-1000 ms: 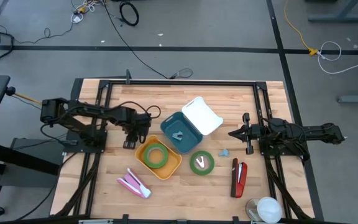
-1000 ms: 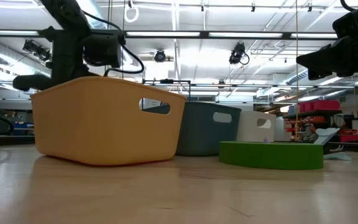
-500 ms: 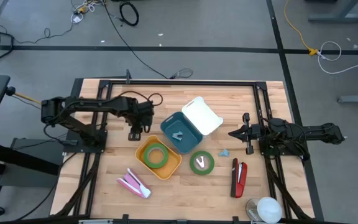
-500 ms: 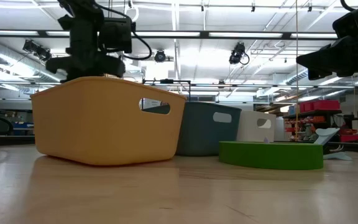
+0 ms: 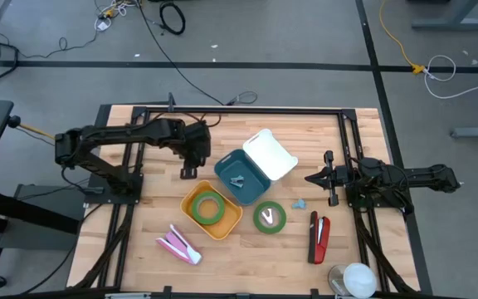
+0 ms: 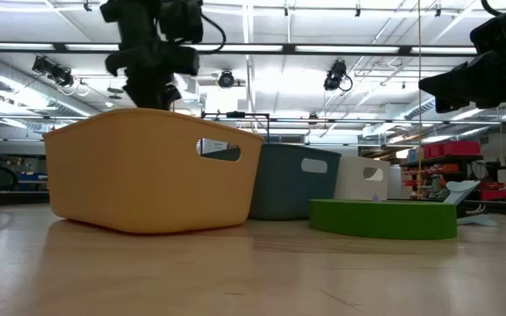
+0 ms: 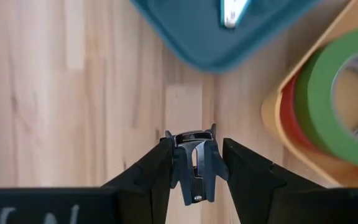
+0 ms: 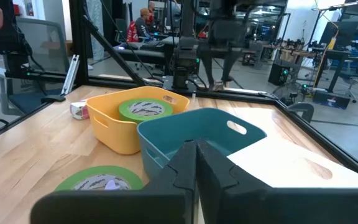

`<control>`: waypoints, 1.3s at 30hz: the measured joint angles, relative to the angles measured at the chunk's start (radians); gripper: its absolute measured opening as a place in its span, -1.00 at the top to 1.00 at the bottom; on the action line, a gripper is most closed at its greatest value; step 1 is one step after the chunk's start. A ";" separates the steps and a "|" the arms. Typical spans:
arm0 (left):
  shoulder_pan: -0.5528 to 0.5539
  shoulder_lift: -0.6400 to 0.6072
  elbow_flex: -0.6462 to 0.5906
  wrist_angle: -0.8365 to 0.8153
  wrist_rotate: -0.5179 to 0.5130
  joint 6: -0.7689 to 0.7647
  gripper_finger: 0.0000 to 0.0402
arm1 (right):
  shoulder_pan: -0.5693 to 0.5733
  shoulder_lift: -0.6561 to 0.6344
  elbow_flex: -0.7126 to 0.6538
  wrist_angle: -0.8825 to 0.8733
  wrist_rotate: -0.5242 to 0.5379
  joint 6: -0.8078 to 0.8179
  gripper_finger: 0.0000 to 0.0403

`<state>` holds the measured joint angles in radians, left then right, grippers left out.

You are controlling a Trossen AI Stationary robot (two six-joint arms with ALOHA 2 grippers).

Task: Pick and place Stapler, Stapler remover, tape
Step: Put the dark blue staple remover into the blue bin

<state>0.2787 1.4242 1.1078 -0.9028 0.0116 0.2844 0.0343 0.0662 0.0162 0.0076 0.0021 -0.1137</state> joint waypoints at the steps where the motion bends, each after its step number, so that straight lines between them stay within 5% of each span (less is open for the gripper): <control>1: 0.000 0.000 0.014 0.002 0.000 0.000 0.29 | 0.000 0.000 0.000 0.000 0.000 0.000 0.94; 39: -0.002 0.000 0.076 0.275 0.065 -0.001 0.29 | 0.000 0.000 0.000 0.000 0.000 0.000 0.94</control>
<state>0.2771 1.4246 1.1835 -0.6273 0.0769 0.2831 0.0345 0.0662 0.0164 0.0078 0.0021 -0.1139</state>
